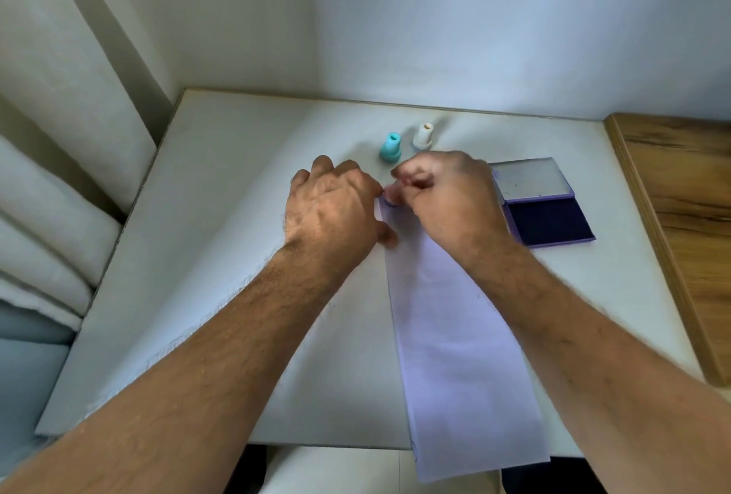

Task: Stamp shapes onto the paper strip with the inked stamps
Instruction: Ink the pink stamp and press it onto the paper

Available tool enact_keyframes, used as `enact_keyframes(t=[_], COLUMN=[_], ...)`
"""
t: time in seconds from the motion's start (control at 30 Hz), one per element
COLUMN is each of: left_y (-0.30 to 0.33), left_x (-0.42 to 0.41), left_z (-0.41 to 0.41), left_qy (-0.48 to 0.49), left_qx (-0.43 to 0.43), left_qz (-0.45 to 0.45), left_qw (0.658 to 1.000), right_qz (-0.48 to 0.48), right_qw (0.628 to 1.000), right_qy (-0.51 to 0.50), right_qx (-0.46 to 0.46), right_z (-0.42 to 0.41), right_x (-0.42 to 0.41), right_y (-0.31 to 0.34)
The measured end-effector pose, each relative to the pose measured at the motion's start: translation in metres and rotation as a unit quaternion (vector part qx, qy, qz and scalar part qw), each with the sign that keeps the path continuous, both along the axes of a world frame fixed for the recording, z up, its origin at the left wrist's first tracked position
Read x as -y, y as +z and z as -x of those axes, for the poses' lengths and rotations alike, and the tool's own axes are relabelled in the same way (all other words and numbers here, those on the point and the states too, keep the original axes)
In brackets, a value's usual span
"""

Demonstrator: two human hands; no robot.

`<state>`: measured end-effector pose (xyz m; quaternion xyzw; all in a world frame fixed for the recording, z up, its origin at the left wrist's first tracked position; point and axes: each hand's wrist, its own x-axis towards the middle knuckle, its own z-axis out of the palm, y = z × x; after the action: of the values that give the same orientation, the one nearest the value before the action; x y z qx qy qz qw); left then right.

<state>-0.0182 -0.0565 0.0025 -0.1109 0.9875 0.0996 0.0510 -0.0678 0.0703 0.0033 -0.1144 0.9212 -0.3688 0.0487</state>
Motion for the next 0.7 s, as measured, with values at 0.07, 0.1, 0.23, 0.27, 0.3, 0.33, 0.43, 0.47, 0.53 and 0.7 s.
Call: enact_keyframes(t=[0.07, 0.1, 0.23, 0.27, 0.3, 0.33, 0.43, 0.47, 0.53, 0.7], left_y=[0.0, 0.0, 0.002, 0.003, 0.005, 0.008, 0.013, 0.013, 0.012, 0.011], left_x=[0.0, -0.001, 0.0, 0.002, 0.003, 0.005, 0.012, 0.014, 0.018, 0.02], left_z=[0.0, 0.0, -0.001, -0.001, -0.002, -0.003, -0.002, -0.002, -0.002, -0.001], left_qy=[0.003, 0.004, 0.02, 0.03, 0.038, 0.045, 0.068, 0.074, 0.071, 0.065], left_qx=[0.0, 0.0, -0.009, -0.021, -0.036, -0.05, -0.06, -0.06, -0.056, -0.038], left_qz=[-0.007, -0.009, -0.043, -0.062, -0.078, -0.091, -0.112, -0.112, -0.096, -0.042], left_qw=[1.0, 1.0, 0.999, 0.997, 0.996, 0.994, 0.99, 0.989, 0.991, 0.996], right_qz=[0.11, 0.166, 0.335, 0.37, 0.4, 0.422, 0.456, 0.467, 0.489, 0.508], right_qw=[0.99, 0.977, 0.905, 0.883, 0.862, 0.845, 0.812, 0.803, 0.785, 0.766], right_qy=[-0.089, -0.125, -0.212, -0.228, -0.242, -0.253, -0.266, -0.266, -0.261, -0.241], right_qx=[0.027, 0.052, 0.154, 0.176, 0.195, 0.211, 0.247, 0.258, 0.277, 0.311], right_z=[-0.007, -0.011, -0.025, -0.029, -0.033, -0.037, -0.046, -0.048, -0.05, -0.042], right_x=[-0.007, -0.011, -0.019, -0.021, -0.023, -0.025, -0.032, -0.033, -0.034, -0.031], right_y=[-0.001, -0.002, 0.003, 0.006, 0.011, 0.015, 0.025, 0.027, 0.028, 0.027])
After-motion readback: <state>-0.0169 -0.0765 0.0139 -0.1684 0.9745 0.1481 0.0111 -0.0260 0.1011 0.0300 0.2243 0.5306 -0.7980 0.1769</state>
